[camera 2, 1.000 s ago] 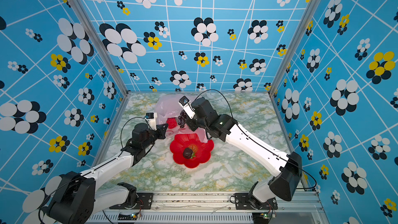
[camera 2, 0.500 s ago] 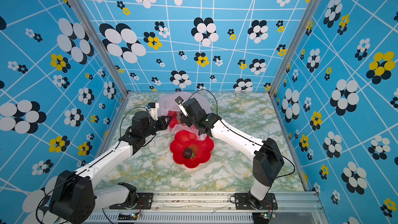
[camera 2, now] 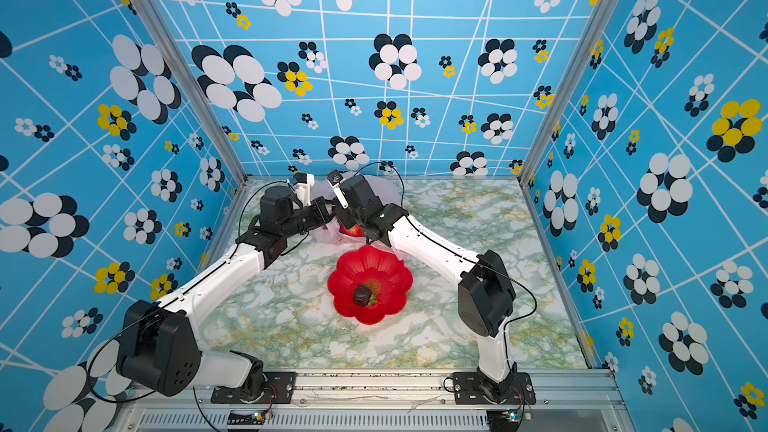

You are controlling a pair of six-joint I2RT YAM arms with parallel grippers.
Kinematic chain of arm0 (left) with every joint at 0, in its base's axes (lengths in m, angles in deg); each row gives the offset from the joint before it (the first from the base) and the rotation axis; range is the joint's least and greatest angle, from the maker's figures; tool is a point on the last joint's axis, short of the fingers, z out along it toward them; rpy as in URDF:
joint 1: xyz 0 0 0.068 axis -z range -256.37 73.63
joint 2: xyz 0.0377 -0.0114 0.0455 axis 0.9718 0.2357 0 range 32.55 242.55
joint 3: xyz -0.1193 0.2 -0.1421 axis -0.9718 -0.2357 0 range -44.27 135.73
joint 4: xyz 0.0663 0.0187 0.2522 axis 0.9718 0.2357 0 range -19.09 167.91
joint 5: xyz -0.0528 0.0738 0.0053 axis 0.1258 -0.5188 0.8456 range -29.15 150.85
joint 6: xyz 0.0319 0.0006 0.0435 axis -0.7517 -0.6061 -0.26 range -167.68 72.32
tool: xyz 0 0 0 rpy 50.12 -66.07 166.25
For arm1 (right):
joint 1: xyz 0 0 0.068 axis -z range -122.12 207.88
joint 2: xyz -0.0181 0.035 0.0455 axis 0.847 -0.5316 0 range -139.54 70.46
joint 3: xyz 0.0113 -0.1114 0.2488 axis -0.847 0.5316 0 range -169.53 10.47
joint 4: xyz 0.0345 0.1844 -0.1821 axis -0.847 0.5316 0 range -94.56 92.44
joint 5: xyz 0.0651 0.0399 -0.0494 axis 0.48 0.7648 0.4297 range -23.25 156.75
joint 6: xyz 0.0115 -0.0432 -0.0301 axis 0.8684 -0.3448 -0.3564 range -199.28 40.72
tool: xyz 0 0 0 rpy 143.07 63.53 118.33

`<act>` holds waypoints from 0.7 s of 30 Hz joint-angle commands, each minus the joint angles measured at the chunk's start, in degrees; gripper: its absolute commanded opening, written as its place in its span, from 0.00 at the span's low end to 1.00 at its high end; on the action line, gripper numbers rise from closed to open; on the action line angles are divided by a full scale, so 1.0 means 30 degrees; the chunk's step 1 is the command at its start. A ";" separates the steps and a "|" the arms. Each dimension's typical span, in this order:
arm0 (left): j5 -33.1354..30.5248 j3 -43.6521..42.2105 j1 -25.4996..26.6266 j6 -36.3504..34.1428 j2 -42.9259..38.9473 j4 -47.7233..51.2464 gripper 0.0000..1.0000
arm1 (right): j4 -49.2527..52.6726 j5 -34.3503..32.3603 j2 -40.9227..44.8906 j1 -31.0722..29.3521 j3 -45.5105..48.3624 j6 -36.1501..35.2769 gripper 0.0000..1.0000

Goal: Place the fruits into the plastic bag
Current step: 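Carry the grapes with the right gripper toward the bag mouth, then lower the dark grapes into the pink bag and open the right gripper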

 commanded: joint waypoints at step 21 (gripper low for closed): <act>0.1136 -0.0176 0.0468 0.0373 -0.0223 -0.1097 0.00 | -0.4152 0.4568 -0.1844 0.3497 0.0051 1.0629 0.04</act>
